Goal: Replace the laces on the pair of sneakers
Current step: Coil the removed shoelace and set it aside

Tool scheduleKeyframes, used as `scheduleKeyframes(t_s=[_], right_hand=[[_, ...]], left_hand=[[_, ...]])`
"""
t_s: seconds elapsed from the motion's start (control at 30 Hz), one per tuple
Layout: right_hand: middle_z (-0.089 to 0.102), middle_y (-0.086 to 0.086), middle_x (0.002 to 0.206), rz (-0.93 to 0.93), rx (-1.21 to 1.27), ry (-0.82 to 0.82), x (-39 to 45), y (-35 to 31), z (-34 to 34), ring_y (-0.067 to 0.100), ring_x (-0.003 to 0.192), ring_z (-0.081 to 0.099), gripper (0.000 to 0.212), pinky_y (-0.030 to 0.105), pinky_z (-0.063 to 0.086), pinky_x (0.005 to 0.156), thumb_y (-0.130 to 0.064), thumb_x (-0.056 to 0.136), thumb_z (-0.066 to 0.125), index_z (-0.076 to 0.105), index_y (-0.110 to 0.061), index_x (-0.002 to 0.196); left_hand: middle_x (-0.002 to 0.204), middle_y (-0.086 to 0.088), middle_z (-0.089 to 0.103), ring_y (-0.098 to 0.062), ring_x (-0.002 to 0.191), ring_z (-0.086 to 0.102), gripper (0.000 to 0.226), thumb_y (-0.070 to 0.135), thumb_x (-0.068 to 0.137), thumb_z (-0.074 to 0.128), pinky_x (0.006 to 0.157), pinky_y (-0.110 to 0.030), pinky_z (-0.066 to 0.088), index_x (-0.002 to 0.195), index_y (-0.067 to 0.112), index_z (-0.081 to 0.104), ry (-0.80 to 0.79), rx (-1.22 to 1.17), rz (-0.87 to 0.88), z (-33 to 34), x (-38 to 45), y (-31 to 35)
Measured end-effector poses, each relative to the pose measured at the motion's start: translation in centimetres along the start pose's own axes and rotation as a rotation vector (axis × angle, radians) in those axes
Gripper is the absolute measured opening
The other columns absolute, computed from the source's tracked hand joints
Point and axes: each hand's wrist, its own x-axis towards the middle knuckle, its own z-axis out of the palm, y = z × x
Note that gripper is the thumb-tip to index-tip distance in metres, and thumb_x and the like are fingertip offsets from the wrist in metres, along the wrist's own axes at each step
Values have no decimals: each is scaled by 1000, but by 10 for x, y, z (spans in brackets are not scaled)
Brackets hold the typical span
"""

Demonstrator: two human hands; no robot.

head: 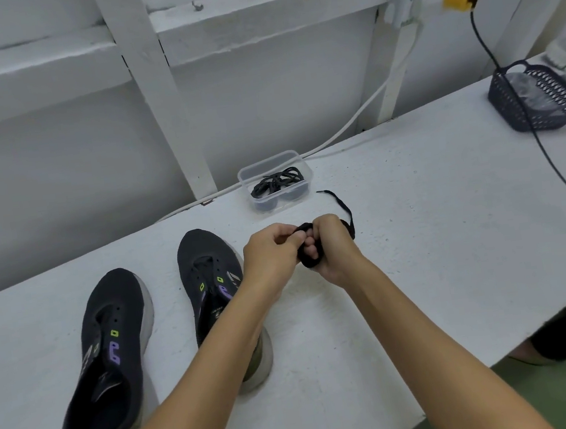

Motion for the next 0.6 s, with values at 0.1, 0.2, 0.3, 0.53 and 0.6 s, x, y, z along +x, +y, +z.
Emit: scheduleKeyframes(t_s=[0.1,0.2,0.3,0.53,0.6], right_hand=[[41,3,48,-69,-244,107,-3,-4,5,17,44,33,27,27,27,47,1,78,36,40,-10,54],[45,7,57,-205,-403,127,-3,-3,7,23,53,40,34,32,32,51,4,85,39,42,-9,54],[52,6,70,-218,-336,113,3,0,7,23,66,50,32,32,41,60,1,93,42,44,-13,65],[47,3,60,-292,-533,127,6,8,5,15,56,42,31,14,32,43,6,86,41,42,-9,59],[47,5,57,-236,-560,96,5,7,3,14,50,41,30,13,27,35,9,83,40,44,-7,58]], left_hand=[[90,0,74,-19,87,73,8,15,95,66,87,-42,60,91,21,71,33,73,43,4,-2,-5],[95,-1,71,-20,90,71,8,17,99,60,89,-43,59,97,19,67,20,92,63,5,-3,-6],[99,-5,72,-19,90,72,8,17,101,55,91,-44,58,101,16,63,-31,46,30,5,-3,-8],[106,-11,71,-17,92,71,8,14,99,60,87,-33,60,104,11,66,-38,-28,-13,3,-1,-10],[101,-7,72,-18,92,71,6,16,98,62,88,-37,59,102,14,66,-11,18,-26,6,2,-11]])
